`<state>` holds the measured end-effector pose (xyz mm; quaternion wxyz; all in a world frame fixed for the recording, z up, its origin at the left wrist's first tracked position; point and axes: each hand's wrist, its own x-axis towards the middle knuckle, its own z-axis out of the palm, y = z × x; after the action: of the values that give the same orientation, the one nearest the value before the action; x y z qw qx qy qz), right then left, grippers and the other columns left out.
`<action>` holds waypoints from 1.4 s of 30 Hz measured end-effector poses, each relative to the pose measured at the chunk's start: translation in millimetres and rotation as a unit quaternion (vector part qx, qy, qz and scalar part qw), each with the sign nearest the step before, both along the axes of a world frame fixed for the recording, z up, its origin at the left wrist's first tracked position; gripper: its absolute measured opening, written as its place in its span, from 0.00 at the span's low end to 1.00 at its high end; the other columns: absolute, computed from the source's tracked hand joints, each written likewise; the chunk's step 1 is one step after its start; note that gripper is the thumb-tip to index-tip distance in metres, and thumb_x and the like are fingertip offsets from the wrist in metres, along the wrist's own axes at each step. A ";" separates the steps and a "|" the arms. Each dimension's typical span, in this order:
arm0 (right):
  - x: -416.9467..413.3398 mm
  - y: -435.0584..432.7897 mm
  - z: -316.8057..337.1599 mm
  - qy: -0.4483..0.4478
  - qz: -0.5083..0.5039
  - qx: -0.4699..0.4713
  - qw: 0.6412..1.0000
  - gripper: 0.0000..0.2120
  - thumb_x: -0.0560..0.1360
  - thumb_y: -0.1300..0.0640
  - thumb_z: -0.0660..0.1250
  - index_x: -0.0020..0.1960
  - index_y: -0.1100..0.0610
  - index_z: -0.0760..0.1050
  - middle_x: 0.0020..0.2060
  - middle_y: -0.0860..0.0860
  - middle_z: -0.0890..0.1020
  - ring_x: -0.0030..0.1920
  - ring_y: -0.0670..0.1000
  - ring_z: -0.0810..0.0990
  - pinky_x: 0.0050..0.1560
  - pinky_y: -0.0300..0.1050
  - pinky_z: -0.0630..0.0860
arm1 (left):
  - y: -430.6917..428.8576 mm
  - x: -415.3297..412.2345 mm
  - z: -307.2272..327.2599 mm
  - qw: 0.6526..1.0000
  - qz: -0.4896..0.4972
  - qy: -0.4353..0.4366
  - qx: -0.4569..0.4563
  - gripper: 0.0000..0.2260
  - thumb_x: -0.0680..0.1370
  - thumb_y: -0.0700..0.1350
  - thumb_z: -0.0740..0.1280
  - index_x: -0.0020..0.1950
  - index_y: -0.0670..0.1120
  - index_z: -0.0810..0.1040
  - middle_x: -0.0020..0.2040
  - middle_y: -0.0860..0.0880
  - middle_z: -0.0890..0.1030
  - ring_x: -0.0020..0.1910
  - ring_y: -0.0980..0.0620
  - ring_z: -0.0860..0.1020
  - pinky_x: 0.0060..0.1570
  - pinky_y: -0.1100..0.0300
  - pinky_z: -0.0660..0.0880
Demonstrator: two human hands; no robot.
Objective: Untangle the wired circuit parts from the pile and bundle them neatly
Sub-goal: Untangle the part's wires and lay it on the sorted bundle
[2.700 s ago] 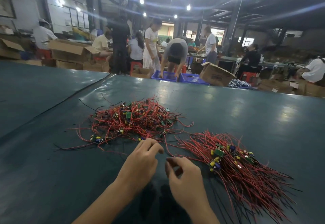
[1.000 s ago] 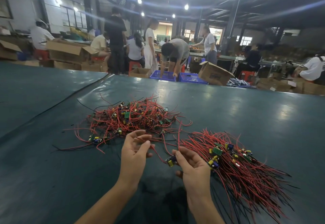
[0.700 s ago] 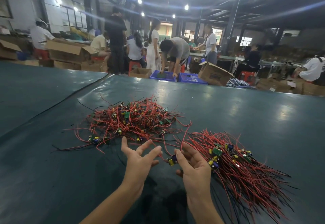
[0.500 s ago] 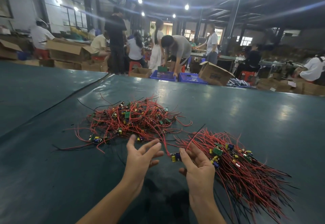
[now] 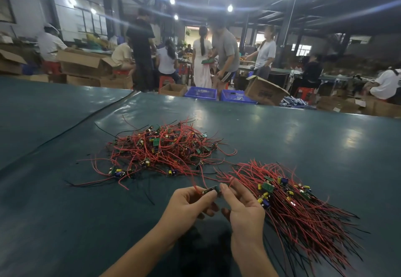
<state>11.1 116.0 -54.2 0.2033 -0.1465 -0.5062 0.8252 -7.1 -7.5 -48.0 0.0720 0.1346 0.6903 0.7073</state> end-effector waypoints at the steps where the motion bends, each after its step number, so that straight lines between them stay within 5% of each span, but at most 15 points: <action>1: -0.5 1.6 0.3 -0.008 0.000 -0.012 1.000 0.13 0.70 0.63 0.75 0.54 0.57 0.82 0.39 0.51 0.83 0.40 0.47 0.82 0.42 0.47 0.77 | -0.9 -1.2 -0.2 1.000 0.005 -0.001 0.000 0.09 0.74 0.49 0.71 0.43 0.43 0.82 0.38 0.45 0.85 0.34 0.54 0.81 0.36 0.63 0.75; 5: -2.1 7.7 2.5 -0.045 -0.004 -0.043 0.998 0.06 0.72 0.63 0.74 0.48 0.56 0.82 0.38 0.49 0.86 0.39 0.44 0.81 0.36 0.42 0.73 | -3.8 -3.9 0.7 1.000 0.001 0.012 -0.008 0.08 0.76 0.46 0.69 0.41 0.43 0.81 0.35 0.47 0.84 0.33 0.54 0.81 0.35 0.64 0.74; 10: -2.1 29.0 13.2 -0.051 -0.039 -0.103 0.993 0.07 0.73 0.65 0.72 0.42 0.54 0.80 0.32 0.46 0.85 0.35 0.41 0.81 0.25 0.33 0.71 | -10.4 -5.7 7.1 0.999 -0.001 0.034 -0.007 0.17 0.68 0.56 0.70 0.41 0.42 0.81 0.33 0.46 0.83 0.32 0.54 0.80 0.36 0.64 0.75; 17: 0.1 40.2 16.8 -0.026 -0.097 -0.102 0.990 0.05 0.74 0.63 0.72 0.43 0.54 0.81 0.34 0.46 0.85 0.35 0.40 0.81 0.27 0.33 0.73 | -14.7 -8.3 11.1 0.999 -0.009 0.052 -0.004 0.17 0.69 0.55 0.69 0.42 0.40 0.81 0.33 0.46 0.84 0.33 0.53 0.80 0.37 0.63 0.76; 21: 2.9 36.2 20.8 -0.010 -0.049 -0.094 0.994 0.02 0.72 0.59 0.74 0.41 0.54 0.82 0.34 0.46 0.85 0.32 0.41 0.80 0.28 0.35 0.73 | -9.3 -4.6 11.0 0.999 -0.015 0.044 0.028 0.15 0.69 0.53 0.70 0.42 0.41 0.80 0.34 0.45 0.83 0.32 0.53 0.80 0.35 0.63 0.74; 26: 5.9 -1.7 14.1 -0.044 0.064 0.072 0.994 0.05 0.72 0.52 0.74 0.38 0.50 0.85 0.34 0.50 0.85 0.34 0.45 0.80 0.28 0.38 0.74 | -7.0 -3.4 10.4 0.998 -0.017 0.045 0.034 0.13 0.69 0.52 0.70 0.42 0.43 0.81 0.34 0.47 0.83 0.31 0.53 0.80 0.35 0.62 0.75; 31: 7.1 -11.5 11.5 -0.050 0.057 0.105 0.992 0.10 0.75 0.50 0.71 0.38 0.52 0.86 0.37 0.55 0.86 0.39 0.55 0.82 0.37 0.49 0.78 | -8.6 -5.7 7.9 0.997 -0.032 0.066 0.005 0.12 0.70 0.50 0.69 0.41 0.41 0.79 0.32 0.47 0.83 0.31 0.54 0.79 0.35 0.65 0.74; 42: 4.6 34.8 23.9 -0.037 -0.095 0.015 0.995 0.13 0.76 0.55 0.71 0.34 0.51 0.85 0.33 0.43 0.84 0.30 0.40 0.75 0.28 0.39 0.69 | -18.1 -10.9 13.0 0.995 -0.054 0.078 -0.036 0.14 0.71 0.52 0.68 0.42 0.41 0.78 0.32 0.49 0.82 0.33 0.55 0.80 0.36 0.64 0.74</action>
<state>15.7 150.9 -30.3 0.2643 -0.2216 -0.5090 0.7886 -18.0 -25.6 -34.9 0.0610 0.2240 0.7104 0.6644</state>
